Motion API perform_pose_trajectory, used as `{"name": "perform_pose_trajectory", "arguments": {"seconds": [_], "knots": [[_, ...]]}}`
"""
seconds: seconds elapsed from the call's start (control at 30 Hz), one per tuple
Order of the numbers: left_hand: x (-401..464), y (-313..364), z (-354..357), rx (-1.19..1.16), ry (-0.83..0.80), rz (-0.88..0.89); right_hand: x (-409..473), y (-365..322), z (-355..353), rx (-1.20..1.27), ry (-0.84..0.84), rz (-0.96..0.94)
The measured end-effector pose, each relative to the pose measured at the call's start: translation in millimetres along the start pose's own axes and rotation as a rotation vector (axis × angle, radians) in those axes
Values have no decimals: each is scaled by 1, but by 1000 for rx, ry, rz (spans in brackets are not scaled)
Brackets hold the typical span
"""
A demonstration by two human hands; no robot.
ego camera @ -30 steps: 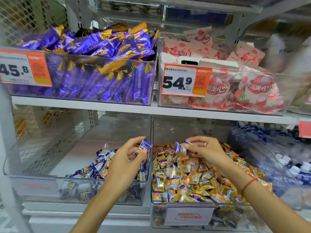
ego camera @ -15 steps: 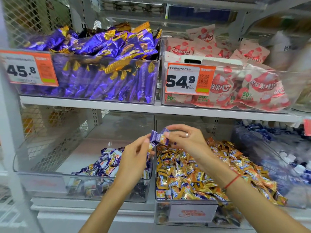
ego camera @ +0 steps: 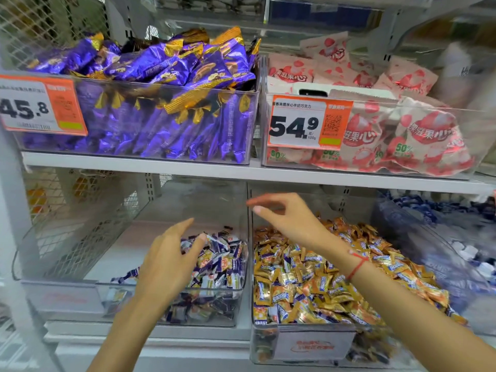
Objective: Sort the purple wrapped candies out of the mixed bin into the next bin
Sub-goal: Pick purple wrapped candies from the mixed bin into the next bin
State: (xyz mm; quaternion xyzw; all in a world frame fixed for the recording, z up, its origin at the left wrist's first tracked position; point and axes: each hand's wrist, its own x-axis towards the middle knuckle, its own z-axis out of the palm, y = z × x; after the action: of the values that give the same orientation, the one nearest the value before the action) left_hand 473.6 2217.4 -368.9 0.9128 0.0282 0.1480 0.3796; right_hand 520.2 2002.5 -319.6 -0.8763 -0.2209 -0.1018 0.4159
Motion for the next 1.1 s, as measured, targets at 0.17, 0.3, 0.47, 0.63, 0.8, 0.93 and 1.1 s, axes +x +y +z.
{"name": "perform_pose_trajectory", "arguments": {"seconds": [0.17,0.3,0.47,0.63,0.8,0.93,1.1], "knots": [[-23,27,22,-130,-136,199,-6,47,-24,-430,-352,162],[-31,35,39,-101,-248,213,-22,54,-26,-649,-707,174],[-30,36,38,-59,-181,219,-32,55,-12,-866,-430,-37],[-30,37,39,-74,-147,211,-26,66,-24,-875,-289,2],[-30,37,41,-53,-141,222,-35,80,-65,-748,-68,160],[-28,37,40,-73,-140,204,-43,73,-94,-591,-172,186],[-29,39,40,-65,-131,198,-45,56,-96,-533,-409,223]]}}
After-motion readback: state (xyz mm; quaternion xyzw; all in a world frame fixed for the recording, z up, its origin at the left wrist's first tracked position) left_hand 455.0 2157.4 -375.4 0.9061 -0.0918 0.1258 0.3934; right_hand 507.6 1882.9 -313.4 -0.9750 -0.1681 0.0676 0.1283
